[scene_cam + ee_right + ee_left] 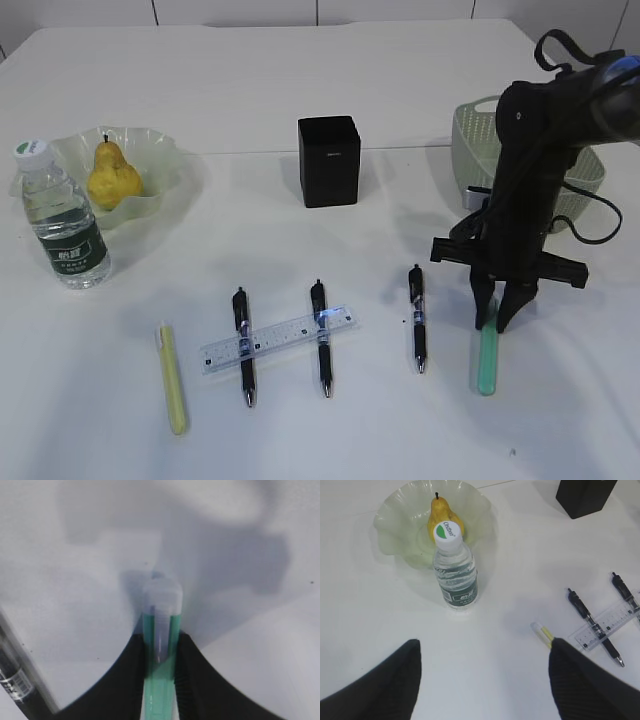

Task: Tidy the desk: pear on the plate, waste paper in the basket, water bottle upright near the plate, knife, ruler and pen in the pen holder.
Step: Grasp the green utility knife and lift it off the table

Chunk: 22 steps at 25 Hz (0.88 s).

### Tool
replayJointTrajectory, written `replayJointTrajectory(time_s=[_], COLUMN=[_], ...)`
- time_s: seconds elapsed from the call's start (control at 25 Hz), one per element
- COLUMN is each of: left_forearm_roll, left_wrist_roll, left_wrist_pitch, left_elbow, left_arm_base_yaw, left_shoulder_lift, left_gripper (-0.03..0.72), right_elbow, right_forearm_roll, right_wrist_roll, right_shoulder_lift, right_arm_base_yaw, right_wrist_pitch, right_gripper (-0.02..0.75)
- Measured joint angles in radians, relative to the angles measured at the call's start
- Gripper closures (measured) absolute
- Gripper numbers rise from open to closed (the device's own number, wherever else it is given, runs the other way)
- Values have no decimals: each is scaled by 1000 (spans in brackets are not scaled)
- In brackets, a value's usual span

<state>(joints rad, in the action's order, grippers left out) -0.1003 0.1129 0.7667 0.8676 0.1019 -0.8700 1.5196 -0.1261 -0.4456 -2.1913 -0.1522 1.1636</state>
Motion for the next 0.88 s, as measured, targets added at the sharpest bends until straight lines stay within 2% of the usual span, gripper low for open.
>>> replayJointTrajectory(time_s=[0.16,0.52,0.88], left_forearm_roll=[0,0,-2], left_wrist_roll=[0,0,0], left_wrist_pitch=[0,0,0], left_elbow=[0,0,0], left_arm_base_yaw=[0,0,0], left_shoulder_lift=[0,0,0], left_gripper=[127,127,127], right_elbow=[0,17,189], right_forearm_roll=[32,21,100], right_wrist_roll=[11,81,119], right_shoulder_lift=[30,75,75], right_arm_base_yaw=[0,-13,-103], right_wrist_pitch=[9,36,48], right_gripper=[582,582,582])
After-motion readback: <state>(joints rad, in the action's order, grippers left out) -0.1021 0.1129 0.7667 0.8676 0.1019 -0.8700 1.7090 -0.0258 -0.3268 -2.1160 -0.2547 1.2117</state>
